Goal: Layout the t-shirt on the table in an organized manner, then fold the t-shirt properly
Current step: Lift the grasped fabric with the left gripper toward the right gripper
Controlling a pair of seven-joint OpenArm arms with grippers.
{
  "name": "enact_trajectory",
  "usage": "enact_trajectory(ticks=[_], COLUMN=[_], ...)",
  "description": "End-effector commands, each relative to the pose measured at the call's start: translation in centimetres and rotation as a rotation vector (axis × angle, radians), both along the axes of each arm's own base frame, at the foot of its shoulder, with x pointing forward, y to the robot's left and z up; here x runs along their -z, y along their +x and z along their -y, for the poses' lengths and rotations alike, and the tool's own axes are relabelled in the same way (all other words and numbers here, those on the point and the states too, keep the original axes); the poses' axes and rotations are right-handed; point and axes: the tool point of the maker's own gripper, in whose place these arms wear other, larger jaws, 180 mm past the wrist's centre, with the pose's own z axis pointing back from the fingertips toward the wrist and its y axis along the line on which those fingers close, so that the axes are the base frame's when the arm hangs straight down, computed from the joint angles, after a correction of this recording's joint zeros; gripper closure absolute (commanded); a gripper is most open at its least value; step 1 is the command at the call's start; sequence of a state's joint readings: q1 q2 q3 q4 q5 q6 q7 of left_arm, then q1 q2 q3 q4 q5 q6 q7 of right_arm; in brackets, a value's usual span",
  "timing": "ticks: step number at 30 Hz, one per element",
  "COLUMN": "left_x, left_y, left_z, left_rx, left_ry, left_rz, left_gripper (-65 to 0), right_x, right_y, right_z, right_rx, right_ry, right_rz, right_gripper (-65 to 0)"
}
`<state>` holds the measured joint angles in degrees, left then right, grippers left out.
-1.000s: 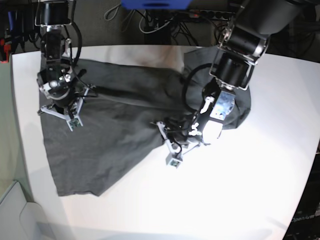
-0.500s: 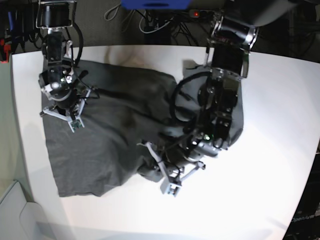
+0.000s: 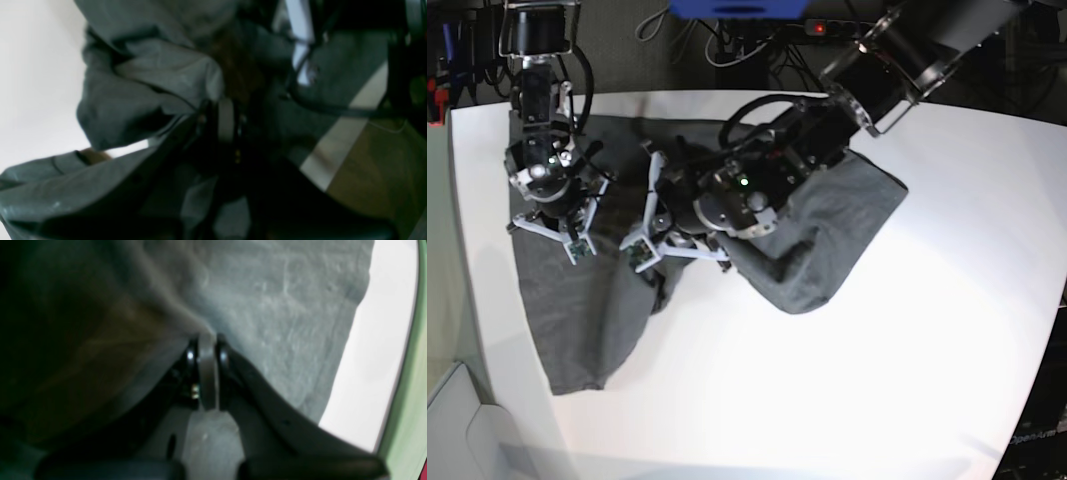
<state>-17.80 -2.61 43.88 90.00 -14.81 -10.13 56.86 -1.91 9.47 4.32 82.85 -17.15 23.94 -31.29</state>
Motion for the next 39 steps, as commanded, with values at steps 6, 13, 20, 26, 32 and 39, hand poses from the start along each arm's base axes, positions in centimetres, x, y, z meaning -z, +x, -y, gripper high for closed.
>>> enact_trajectory(ticks=[6, 13, 20, 26, 32, 39], left_x=[-0.8, -2.1, 0.6, 4.6, 8.0, 8.9], left_y=[0.3, -1.1, -5.0, -6.1, -7.7, -7.6], left_z=[-2.4, -3.6, -2.4, -3.0, -4.0, -4.3], left_rx=[0.0, 0.029, 0.156, 0.224, 0.292, 0.291], left_ry=[0.006, -0.006, 0.069, 0.245, 0.399, 0.45], left_rz=[0.053, 0.096, 0.063, 0.121, 0.183, 0.225], left_gripper=[-0.8, -0.9, -0.9, -0.9, -0.9, -0.9], right_x=[0.1, 0.3, 0.3, -0.6, -3.3, -8.4], right_y=[-0.2, -0.2, -0.2, 0.8, 2.2, 3.0], right_z=[0.2, -0.5, -0.6, -0.6, -1.0, -3.1], right_rx=[0.002, 0.001, 0.001, 0.001, -0.032, -0.177], right_ry=[-0.009, 0.008, 0.012, 0.008, -0.001, -0.038], right_rz=[-0.02, -0.02, -0.019, 0.003, 0.073, 0.157], right_gripper=[0.0, 0.0, 0.0, 0.0, -6.0, -25.8])
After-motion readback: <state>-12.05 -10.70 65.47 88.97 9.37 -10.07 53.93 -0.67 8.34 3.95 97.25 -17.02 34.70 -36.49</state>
